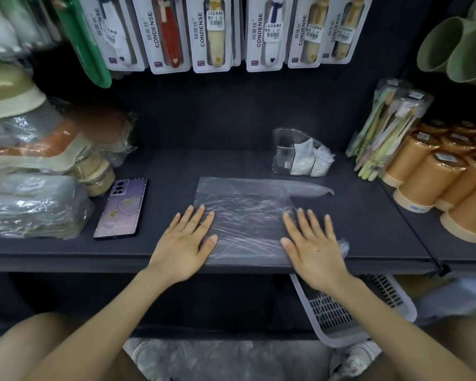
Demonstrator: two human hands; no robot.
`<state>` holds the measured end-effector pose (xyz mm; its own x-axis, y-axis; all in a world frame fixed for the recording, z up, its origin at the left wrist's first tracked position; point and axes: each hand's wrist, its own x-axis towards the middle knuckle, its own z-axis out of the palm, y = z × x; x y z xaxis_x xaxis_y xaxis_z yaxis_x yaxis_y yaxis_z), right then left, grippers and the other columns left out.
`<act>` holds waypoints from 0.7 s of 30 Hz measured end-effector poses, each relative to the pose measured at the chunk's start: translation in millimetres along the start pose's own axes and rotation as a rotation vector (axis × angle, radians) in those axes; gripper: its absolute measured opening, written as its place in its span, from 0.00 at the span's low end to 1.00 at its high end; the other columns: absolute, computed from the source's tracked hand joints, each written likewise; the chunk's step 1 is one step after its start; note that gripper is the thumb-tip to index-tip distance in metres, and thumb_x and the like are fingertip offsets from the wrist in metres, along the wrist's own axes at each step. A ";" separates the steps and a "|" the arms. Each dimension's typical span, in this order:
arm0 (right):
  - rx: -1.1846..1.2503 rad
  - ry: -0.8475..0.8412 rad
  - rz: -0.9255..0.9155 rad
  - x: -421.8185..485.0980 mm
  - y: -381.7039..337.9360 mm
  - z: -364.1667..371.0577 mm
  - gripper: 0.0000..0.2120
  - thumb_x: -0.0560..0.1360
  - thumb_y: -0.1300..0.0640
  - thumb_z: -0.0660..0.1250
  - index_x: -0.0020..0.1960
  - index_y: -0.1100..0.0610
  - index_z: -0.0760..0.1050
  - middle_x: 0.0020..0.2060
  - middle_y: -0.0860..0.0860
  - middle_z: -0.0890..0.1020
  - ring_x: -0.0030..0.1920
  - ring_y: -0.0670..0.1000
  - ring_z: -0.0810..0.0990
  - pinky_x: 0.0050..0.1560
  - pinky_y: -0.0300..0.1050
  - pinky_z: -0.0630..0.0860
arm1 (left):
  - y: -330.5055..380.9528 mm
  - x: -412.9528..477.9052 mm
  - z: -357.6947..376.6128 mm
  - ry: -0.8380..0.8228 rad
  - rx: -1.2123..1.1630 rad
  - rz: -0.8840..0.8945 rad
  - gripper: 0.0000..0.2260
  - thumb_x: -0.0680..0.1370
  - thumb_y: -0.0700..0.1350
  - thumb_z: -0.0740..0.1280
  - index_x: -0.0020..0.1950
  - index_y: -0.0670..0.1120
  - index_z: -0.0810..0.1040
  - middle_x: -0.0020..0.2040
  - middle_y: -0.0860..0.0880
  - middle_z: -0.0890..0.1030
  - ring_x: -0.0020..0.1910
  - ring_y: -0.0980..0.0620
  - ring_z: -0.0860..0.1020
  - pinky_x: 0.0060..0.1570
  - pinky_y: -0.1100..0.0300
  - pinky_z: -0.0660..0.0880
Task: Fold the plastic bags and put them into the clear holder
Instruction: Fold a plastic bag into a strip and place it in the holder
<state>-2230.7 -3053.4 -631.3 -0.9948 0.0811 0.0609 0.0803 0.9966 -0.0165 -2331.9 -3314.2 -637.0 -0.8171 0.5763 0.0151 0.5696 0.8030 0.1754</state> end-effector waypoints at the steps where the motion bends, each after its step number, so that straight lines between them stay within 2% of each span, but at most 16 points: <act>1: 0.001 0.056 -0.014 -4.4 2.7 -2.8 0.34 0.79 0.38 0.28 0.77 0.55 0.50 0.74 0.60 0.63 0.75 0.62 0.58 0.73 0.60 0.41 | 0.6 -0.1 -1.2 -0.009 0.008 -0.005 0.42 0.64 0.72 0.20 0.73 0.55 0.36 0.77 0.53 0.41 0.77 0.54 0.39 0.73 0.59 0.34; 2: 0.022 0.108 -0.062 -7.3 1.1 -4.9 0.33 0.81 0.39 0.35 0.76 0.57 0.58 0.72 0.60 0.67 0.73 0.62 0.63 0.72 0.61 0.47 | 0.7 0.2 -2.0 -0.020 0.012 -0.013 0.42 0.63 0.73 0.21 0.73 0.55 0.36 0.78 0.53 0.41 0.77 0.54 0.39 0.73 0.59 0.34; 4: 0.064 0.180 -0.241 -11.3 -10.7 -10.1 0.31 0.80 0.37 0.49 0.72 0.56 0.68 0.69 0.58 0.71 0.71 0.59 0.67 0.71 0.61 0.54 | -0.6 0.4 -4.5 -0.030 -0.056 -0.020 0.46 0.62 0.75 0.23 0.75 0.55 0.39 0.78 0.53 0.42 0.77 0.55 0.39 0.73 0.61 0.35; 6: 0.045 0.214 -0.410 -13.8 -24.5 -9.0 0.31 0.73 0.35 0.63 0.67 0.55 0.75 0.65 0.53 0.76 0.67 0.56 0.72 0.70 0.59 0.59 | -3.3 -1.5 -8.5 0.029 -0.269 -0.036 0.47 0.66 0.78 0.34 0.78 0.53 0.50 0.78 0.52 0.48 0.77 0.57 0.43 0.73 0.64 0.38; 8: 0.031 0.251 -0.478 -13.0 -32.4 -1.8 0.24 0.68 0.42 0.74 0.58 0.55 0.79 0.56 0.51 0.81 0.57 0.53 0.78 0.65 0.52 0.63 | -6.3 -7.3 -12.8 0.168 -0.481 -0.048 0.39 0.71 0.72 0.47 0.74 0.51 0.66 0.76 0.54 0.59 0.76 0.59 0.51 0.74 0.64 0.44; 9: 0.058 0.300 -0.489 -12.3 -33.8 1.5 0.18 0.67 0.46 0.75 0.53 0.54 0.81 0.51 0.49 0.82 0.51 0.52 0.79 0.61 0.48 0.65 | -8.2 -11.3 -14.5 0.233 -0.558 -0.045 0.35 0.72 0.70 0.51 0.70 0.50 0.73 0.73 0.56 0.66 0.74 0.60 0.57 0.75 0.61 0.50; 11: 0.158 0.387 -0.492 -15.0 -36.1 -0.3 0.05 0.72 0.52 0.71 0.44 0.53 0.81 0.43 0.46 0.82 0.43 0.50 0.79 0.54 0.43 0.67 | -10.2 -21.4 -18.7 0.275 -0.660 0.009 0.28 0.74 0.69 0.56 0.58 0.51 0.81 0.63 0.60 0.76 0.67 0.61 0.70 0.71 0.55 0.64; 13: 0.256 0.397 -0.445 -22.1 -36.7 -6.3 0.08 0.75 0.53 0.66 0.39 0.52 0.81 0.37 0.44 0.82 0.38 0.47 0.79 0.50 0.43 0.69 | -8.7 -32.1 -22.7 0.252 -0.764 0.078 0.26 0.75 0.71 0.55 0.51 0.54 0.83 0.54 0.61 0.82 0.59 0.60 0.76 0.63 0.57 0.70; 15: 0.396 0.320 -0.331 -29.7 -40.2 -23.4 0.11 0.75 0.50 0.64 0.39 0.51 0.82 0.35 0.42 0.83 0.36 0.45 0.80 0.47 0.45 0.74 | -4.1 -40.2 -28.4 0.201 -0.928 0.082 0.27 0.74 0.72 0.56 0.49 0.54 0.84 0.52 0.57 0.83 0.56 0.57 0.79 0.60 0.61 0.71; 18: 0.616 0.070 -0.117 -26.9 -38.6 -54.7 0.10 0.77 0.49 0.66 0.45 0.52 0.83 0.40 0.44 0.85 0.43 0.43 0.81 0.49 0.42 0.75 | 0.3 -48.4 -32.0 0.113 -1.184 0.016 0.33 0.70 0.75 0.57 0.51 0.49 0.84 0.52 0.50 0.84 0.57 0.54 0.80 0.60 0.64 0.71; 21: 0.716 -0.091 -0.102 -8.2 -37.0 -81.0 0.08 0.76 0.52 0.68 0.41 0.52 0.83 0.38 0.42 0.84 0.43 0.40 0.81 0.51 0.42 0.76 | 4.5 -52.9 -33.4 0.062 -1.342 -0.062 0.35 0.64 0.78 0.60 0.53 0.52 0.84 0.55 0.54 0.83 0.60 0.57 0.78 0.59 0.65 0.71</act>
<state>-2220.5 -3090.1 -550.4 -0.9989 -0.0445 0.0146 -0.0429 0.7446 -0.6662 -2289.1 -3346.1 -604.1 -0.8613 0.5080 0.0099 0.0342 0.0387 0.9987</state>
